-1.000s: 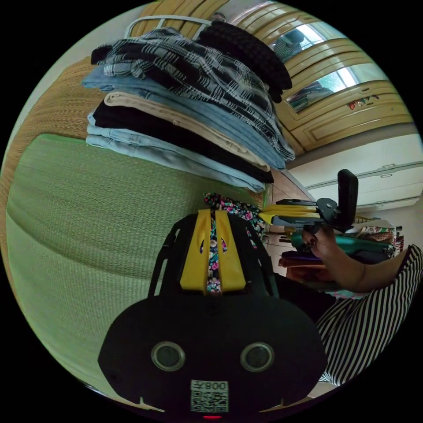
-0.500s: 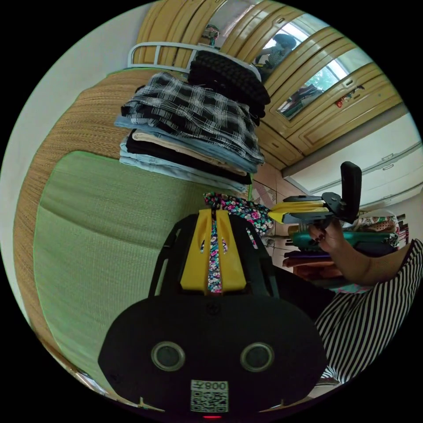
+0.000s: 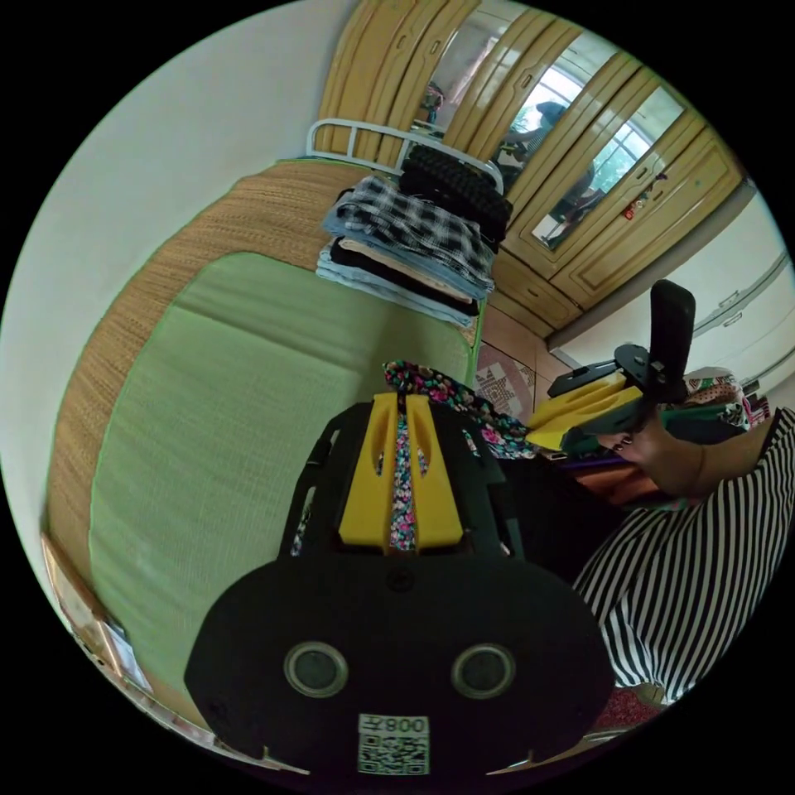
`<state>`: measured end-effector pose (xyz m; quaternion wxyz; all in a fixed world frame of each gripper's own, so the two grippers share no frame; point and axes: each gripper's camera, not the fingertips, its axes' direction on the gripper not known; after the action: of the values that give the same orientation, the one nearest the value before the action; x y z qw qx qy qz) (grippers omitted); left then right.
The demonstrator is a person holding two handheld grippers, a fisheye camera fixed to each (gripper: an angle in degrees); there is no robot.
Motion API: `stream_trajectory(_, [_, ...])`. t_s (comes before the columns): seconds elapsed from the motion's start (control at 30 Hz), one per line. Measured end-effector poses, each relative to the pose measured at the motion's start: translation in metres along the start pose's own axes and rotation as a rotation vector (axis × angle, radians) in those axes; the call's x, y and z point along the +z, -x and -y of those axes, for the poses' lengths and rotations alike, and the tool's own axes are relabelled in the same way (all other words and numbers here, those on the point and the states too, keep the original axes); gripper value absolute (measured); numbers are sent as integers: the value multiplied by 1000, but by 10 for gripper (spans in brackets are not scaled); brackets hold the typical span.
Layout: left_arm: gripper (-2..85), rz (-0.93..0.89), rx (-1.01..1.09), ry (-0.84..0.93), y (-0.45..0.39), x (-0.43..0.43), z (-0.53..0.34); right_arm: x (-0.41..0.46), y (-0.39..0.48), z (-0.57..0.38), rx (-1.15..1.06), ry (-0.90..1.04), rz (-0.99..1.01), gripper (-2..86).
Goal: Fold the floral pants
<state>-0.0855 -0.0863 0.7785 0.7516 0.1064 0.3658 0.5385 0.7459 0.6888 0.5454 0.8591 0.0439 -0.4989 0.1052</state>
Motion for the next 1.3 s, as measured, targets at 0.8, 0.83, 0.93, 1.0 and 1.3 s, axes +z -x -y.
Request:
stream_trajectory(0.8, [22, -94, -377, 23, 75, -235, -139, 223, 33, 72, -139, 502, 156, 17])
stream_trajectory(0.83, [22, -102, -386, 30, 78, -242, -142, 230, 29, 75, -139, 525, 161, 17])
stream_trajectory(0.93, [21, -120, -414, 48, 84, -259, -148, 248, 22, 84, -138, 575, 165, 17])
stream_trajectory(1.0, [21, -135, -433, 47, 88, -270, -152, 257, 18, 89, -138, 600, 173, 16])
stream_trajectory(1.3, [6, -31, -594, 93, 102, -334, -183, 300, -1, 111, -120, 720, 229, 9])
